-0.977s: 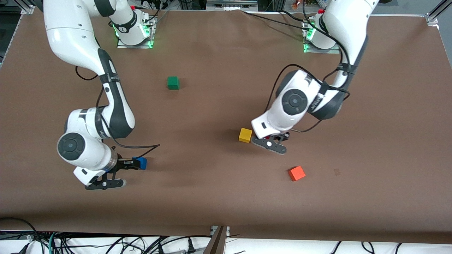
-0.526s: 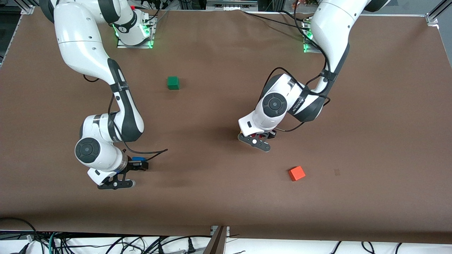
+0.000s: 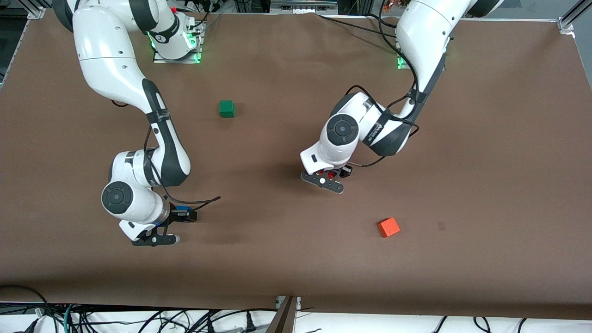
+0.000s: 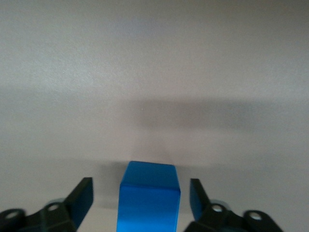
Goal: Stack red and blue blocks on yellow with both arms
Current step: 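Carry the red cube toward the yellow cube while the right gripper reaches the blue cube, then place the red cube on the yellow cube while the right gripper grasps blue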
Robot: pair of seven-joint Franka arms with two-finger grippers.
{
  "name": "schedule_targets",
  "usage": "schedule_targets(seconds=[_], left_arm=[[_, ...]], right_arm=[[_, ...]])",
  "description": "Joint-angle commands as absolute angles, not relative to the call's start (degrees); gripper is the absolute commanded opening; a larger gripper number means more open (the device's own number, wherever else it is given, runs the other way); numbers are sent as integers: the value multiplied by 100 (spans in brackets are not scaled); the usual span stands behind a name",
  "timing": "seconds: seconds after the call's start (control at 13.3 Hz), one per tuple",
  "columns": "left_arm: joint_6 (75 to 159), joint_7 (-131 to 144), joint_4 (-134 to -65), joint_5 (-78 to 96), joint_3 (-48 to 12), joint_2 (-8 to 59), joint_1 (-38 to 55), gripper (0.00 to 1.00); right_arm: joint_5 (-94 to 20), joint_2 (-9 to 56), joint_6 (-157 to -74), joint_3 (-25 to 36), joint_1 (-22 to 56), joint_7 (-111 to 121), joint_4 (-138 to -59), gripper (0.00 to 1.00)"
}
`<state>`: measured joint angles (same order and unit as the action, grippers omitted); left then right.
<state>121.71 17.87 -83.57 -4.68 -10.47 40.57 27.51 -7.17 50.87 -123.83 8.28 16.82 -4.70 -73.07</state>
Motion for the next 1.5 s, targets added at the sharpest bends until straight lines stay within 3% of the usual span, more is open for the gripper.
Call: schedule_targets(seconds=[0.0,0.3,0.6,0.68,0.75,0.98,1.28,1.43], left_arm=[[12461,1960,-8174,-729,-967,4227,2892,1],[12604,2197,-8183,-1106,-967,4315,2953,2],[12604,2224,-8183,-1178,-967,4350,2953,3],[12604,2276,-8183,-1160,-967,4351,2953,18],[12595,2450,-8174,-1134,-975,4342,2953,99],[12464,2865,-8034,-1081,-993,4176,2910,100],[10569,2856,-6674,-677,-975,4105,2568,100],[10205,2839,-6347,-677,-976,3869,2137,100]], right_arm=[[-809,5036,-12472,817,1696,-510,-7435,80],[-809,5019,-12454,817,1688,-448,-7462,55],[-809,5001,-12437,817,1687,-431,-7462,53],[-809,4992,-12419,817,1705,-431,-7462,53],[-809,4975,-12402,817,1714,-422,-7462,53],[-809,4931,-12358,817,1740,-422,-7462,53],[-809,4668,-11805,686,1871,-928,-7453,53],[-809,4501,-11559,686,2108,-1413,-7401,53]])
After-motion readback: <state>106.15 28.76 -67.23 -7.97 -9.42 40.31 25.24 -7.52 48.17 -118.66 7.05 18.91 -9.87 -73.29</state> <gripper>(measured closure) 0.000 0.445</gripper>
